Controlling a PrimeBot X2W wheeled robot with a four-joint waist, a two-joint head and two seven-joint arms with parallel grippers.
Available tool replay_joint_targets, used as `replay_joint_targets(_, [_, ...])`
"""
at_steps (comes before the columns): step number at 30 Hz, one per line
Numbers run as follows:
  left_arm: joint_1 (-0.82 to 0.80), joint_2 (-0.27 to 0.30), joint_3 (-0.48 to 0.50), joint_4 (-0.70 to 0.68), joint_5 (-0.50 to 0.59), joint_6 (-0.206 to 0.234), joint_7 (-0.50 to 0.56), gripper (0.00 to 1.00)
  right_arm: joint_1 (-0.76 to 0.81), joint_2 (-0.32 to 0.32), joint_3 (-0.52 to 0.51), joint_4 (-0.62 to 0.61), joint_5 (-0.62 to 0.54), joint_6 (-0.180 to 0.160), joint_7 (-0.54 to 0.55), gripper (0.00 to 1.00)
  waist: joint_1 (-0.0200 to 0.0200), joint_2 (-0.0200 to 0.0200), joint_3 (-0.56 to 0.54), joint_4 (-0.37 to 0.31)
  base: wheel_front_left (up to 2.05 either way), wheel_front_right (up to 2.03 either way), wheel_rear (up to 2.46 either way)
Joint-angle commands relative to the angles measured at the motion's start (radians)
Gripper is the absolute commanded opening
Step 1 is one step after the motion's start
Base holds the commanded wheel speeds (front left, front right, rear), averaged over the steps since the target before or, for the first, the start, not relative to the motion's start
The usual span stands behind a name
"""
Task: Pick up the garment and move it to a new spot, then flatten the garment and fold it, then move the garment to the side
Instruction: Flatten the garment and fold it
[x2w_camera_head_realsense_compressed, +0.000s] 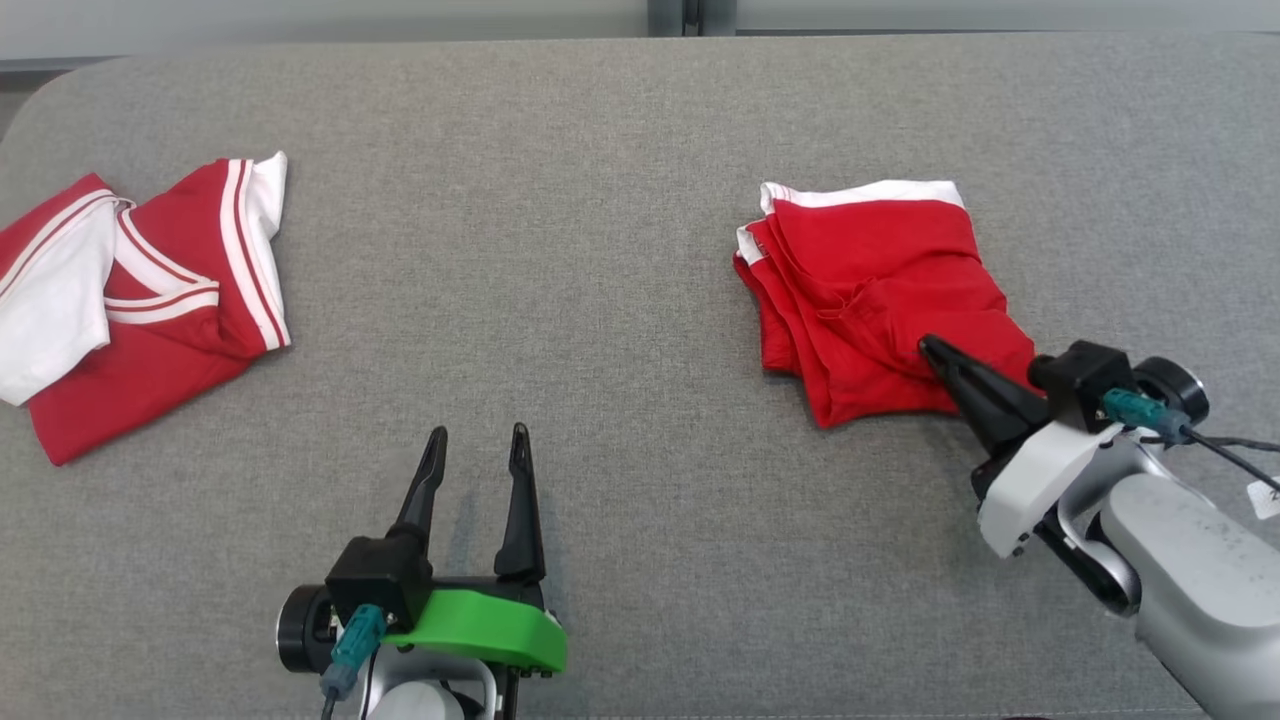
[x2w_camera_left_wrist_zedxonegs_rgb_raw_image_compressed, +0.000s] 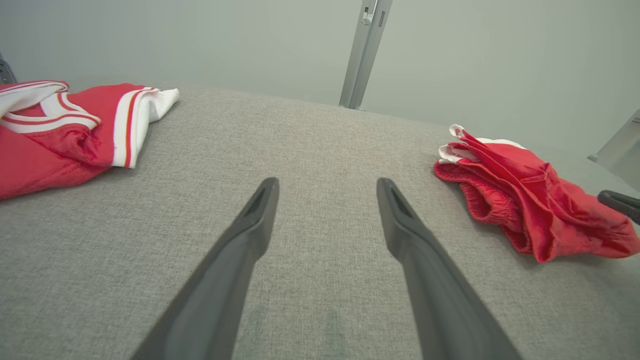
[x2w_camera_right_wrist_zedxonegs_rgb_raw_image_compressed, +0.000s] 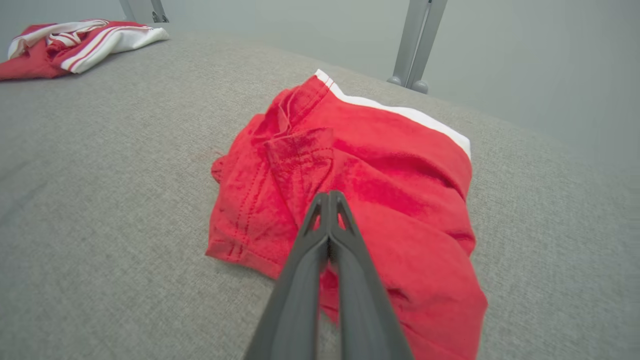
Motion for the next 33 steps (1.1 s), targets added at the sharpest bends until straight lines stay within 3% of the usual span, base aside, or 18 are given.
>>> replay_joint_targets(1, [-0.020, 0.001, -0.001, -0.002, 0.003, 0.007, -0.003, 1.00, -0.014, -0.001, -0.012, 0.008, -0.008, -0.001, -0.003, 0.00, 0.0000, 0.0000, 0.017, 0.008, 0.00, 0.00, 0.00])
replay_joint_targets(10, [-0.048, 0.001, -0.029, 0.006, 0.018, 0.016, -0.003, 1.00, -0.096, 0.032, -0.116, 0.140, -0.068, -0.001, -0.003, 0.00, 0.0000, 0.0000, 0.078, 0.063, 0.00, 0.00, 0.00])
replay_joint_targets(16, [-0.064, 0.001, -0.045, 0.009, 0.025, 0.018, -0.003, 1.00, -0.129, 0.077, -0.123, 0.220, -0.098, -0.001, -0.003, 0.00, 0.0000, 0.0000, 0.100, 0.094, 0.00, 0.00, 0.00])
replay_joint_targets(23, [-0.056, 0.001, -0.041, 0.010, 0.020, 0.024, -0.003, 1.00, -0.070, 0.139, -0.096, 0.180, -0.095, -0.001, -0.003, 0.00, 0.0000, 0.0000, 0.089, 0.101, 0.00, 0.00, 0.00])
replay_joint_targets(33, [-0.042, 0.001, -0.037, 0.018, 0.016, 0.019, -0.003, 1.00, 0.003, 0.173, -0.012, 0.077, -0.106, -0.001, -0.003, 0.00, 0.0000, 0.0000, 0.051, 0.062, 0.00, 0.00, 0.00])
